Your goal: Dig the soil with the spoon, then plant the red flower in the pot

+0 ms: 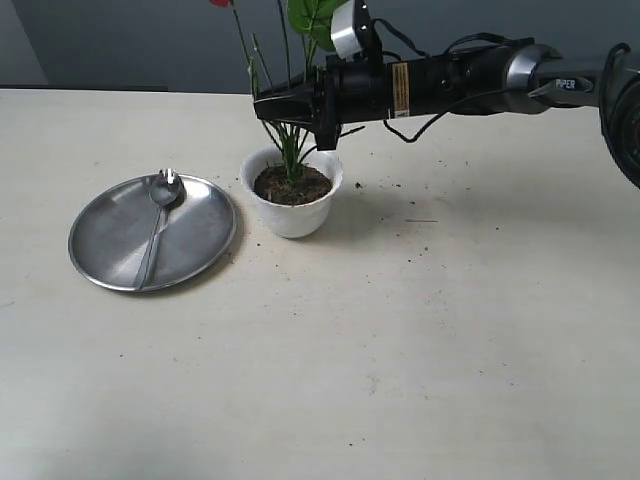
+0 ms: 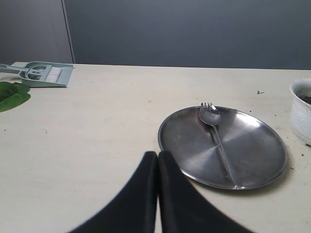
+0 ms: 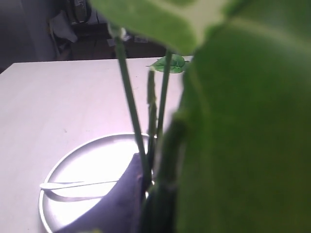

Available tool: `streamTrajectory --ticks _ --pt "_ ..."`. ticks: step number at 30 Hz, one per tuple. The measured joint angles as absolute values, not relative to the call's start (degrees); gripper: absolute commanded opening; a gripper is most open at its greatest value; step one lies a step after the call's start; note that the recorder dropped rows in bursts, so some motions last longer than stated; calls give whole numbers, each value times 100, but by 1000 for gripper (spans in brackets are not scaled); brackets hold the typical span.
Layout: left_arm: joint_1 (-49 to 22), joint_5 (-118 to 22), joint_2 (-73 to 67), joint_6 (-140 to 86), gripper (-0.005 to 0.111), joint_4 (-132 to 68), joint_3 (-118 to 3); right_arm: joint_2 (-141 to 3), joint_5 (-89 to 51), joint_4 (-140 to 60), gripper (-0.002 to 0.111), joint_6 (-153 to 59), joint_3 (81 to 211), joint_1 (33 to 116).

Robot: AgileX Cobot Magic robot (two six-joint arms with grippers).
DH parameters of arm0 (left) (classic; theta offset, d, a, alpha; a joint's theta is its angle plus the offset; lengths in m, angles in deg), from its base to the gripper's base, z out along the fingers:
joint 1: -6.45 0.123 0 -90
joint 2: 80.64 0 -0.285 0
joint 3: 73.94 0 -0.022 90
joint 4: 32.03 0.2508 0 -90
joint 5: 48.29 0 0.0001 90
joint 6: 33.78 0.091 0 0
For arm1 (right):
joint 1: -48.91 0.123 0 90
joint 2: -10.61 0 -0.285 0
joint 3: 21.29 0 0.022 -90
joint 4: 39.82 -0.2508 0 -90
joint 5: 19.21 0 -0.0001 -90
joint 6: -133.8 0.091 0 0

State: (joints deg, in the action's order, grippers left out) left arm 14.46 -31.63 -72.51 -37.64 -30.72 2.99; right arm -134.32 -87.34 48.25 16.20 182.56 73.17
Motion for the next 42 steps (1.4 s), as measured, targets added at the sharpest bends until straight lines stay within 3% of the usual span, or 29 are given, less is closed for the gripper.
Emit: streamTrajectory --ticks 42 --pt "1446 -3163 -7251 -3764 0 -3072 299 -13480 -9170 4370 -1 879 17244 7216"
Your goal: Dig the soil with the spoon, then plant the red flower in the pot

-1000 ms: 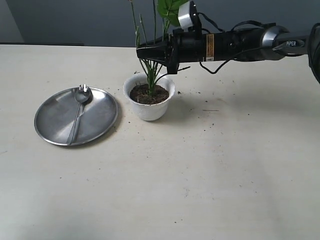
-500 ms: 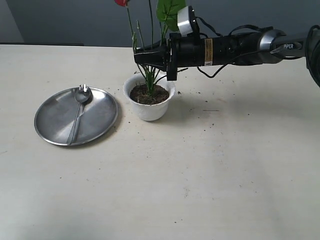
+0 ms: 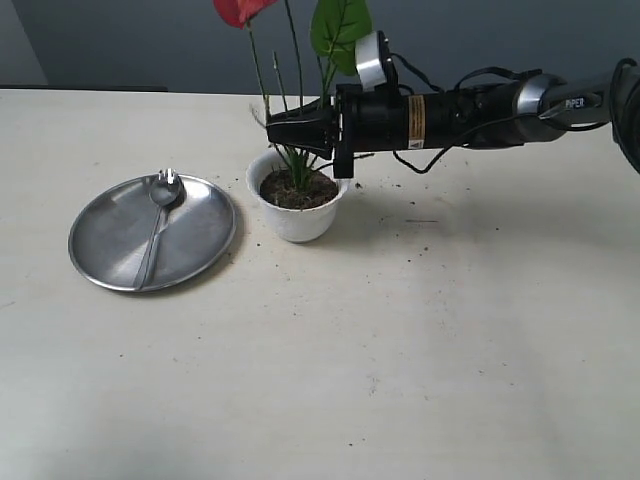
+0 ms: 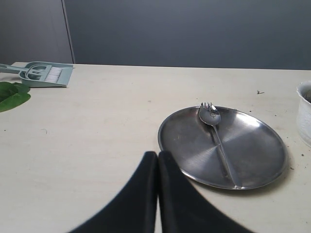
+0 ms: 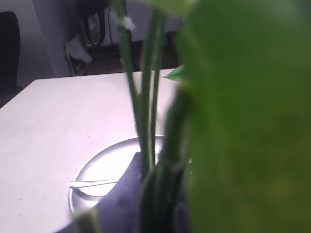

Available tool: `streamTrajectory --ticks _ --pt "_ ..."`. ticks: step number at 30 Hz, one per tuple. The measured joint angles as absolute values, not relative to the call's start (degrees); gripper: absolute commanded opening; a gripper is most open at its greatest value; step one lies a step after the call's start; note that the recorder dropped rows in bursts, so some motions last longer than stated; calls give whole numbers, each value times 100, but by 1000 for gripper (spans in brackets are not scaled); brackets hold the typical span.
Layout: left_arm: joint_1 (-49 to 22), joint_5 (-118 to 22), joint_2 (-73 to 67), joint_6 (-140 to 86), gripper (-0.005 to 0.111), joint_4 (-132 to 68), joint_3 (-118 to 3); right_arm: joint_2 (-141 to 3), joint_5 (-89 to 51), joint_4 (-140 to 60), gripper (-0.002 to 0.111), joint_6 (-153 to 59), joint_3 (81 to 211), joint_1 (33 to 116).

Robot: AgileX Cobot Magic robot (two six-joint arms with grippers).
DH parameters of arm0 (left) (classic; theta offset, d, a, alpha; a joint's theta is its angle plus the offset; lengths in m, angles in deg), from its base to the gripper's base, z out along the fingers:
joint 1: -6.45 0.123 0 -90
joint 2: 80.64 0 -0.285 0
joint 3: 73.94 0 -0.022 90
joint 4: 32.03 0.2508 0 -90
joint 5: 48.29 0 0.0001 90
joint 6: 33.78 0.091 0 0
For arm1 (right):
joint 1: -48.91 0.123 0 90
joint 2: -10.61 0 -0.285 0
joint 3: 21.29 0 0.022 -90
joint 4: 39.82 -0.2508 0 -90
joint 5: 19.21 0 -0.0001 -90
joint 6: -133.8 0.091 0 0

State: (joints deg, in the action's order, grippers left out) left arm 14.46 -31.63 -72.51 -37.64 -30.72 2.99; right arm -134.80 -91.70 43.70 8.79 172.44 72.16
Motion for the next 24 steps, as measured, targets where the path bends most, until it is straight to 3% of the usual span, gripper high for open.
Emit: streamTrajectory --ticks 24 --pt "1446 -3163 -7251 -3764 0 -3072 299 -13647 -9252 4137 -1 883 17202 7216"
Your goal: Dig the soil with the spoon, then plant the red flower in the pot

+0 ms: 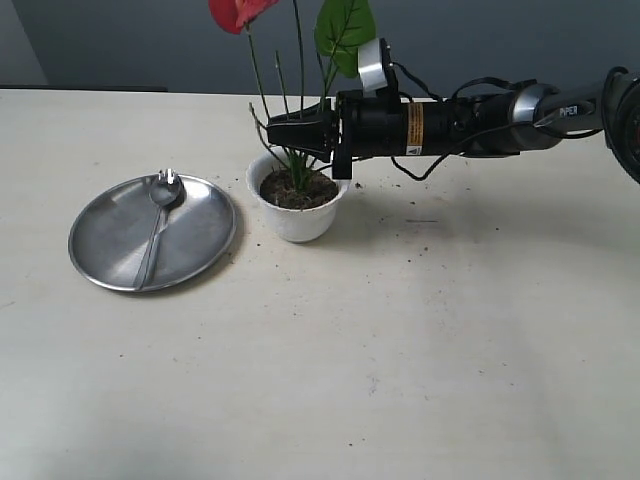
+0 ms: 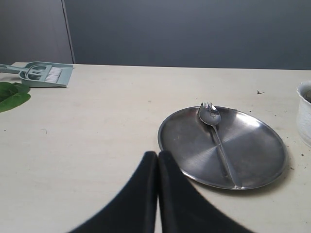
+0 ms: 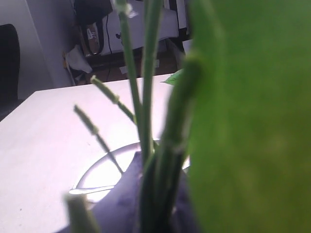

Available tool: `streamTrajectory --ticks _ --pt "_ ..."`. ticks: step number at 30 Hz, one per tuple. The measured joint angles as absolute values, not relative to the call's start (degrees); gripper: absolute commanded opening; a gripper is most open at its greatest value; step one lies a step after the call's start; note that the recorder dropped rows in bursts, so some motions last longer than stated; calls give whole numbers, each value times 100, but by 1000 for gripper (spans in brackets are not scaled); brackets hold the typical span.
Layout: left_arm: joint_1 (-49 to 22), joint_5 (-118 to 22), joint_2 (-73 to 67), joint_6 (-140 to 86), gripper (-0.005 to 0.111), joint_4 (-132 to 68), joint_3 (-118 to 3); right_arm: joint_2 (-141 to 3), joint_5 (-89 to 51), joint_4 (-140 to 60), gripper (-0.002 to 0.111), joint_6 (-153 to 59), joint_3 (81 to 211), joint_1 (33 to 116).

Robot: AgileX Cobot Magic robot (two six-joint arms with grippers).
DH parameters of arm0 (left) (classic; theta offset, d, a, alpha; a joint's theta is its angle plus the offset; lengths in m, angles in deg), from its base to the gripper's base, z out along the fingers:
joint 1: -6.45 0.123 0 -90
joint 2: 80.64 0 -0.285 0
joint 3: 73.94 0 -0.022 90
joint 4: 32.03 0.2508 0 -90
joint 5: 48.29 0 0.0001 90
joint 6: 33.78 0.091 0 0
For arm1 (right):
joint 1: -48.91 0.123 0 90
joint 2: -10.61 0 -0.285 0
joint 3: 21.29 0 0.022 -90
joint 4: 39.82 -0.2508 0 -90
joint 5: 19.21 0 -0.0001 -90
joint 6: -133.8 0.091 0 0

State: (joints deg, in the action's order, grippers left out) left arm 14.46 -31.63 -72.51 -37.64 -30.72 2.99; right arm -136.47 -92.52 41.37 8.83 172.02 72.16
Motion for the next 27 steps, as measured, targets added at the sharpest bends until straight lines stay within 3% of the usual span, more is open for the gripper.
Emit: streamTrajectory --ticks 27 --pt "1446 -3163 -7251 -3764 0 -3072 299 -13736 -9274 4118 -1 1024 17212 7216"
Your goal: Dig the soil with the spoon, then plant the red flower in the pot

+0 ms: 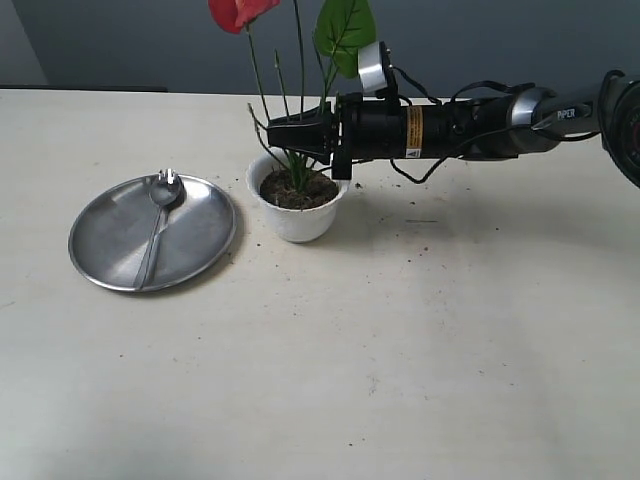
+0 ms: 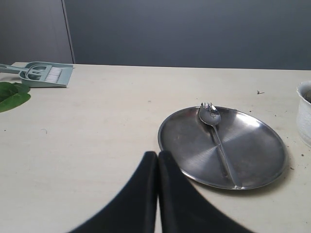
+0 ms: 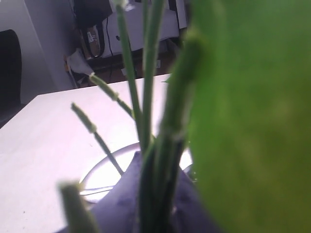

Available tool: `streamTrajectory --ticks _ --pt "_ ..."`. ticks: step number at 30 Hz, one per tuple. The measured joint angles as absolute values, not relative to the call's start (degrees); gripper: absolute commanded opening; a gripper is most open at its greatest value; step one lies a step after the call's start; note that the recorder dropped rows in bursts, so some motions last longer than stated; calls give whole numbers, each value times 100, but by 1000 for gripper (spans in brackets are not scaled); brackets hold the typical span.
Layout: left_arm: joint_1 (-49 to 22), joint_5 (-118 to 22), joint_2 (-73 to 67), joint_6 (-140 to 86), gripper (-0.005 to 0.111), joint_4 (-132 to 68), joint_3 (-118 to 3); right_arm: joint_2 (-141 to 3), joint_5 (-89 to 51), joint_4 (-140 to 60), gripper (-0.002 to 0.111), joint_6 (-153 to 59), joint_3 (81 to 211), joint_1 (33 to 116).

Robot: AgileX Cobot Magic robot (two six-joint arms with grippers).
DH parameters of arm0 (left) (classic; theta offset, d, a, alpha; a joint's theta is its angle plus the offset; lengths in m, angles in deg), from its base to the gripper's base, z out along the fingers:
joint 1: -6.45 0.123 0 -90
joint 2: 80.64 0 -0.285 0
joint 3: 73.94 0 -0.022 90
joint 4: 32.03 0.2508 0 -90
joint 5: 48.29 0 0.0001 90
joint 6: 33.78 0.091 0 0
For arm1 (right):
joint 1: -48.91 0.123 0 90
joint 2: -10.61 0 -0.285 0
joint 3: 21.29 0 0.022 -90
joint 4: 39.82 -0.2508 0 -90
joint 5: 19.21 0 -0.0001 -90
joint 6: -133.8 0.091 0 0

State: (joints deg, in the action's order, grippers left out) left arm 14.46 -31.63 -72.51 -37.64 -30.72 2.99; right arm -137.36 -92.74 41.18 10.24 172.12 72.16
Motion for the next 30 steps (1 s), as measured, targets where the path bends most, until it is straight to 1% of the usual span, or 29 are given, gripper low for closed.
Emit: streamTrajectory --ticks 22,23,27,30 --pt "1446 -3163 -7251 -3764 0 -3072 299 -13747 -9274 4106 -1 1033 17213 7216" --pt "1446 -3163 -7251 -3764 0 -3072 299 -13747 -9274 4106 0 1033 17213 7216" --pt "1446 -3163 -7251 -3764 0 -3072 299 -13747 -9274 4106 12 1033 17213 7216" --pt "1446 -3163 -7251 -3764 0 -3072 299 -13761 -9249 4102 14 1048 17213 7216"
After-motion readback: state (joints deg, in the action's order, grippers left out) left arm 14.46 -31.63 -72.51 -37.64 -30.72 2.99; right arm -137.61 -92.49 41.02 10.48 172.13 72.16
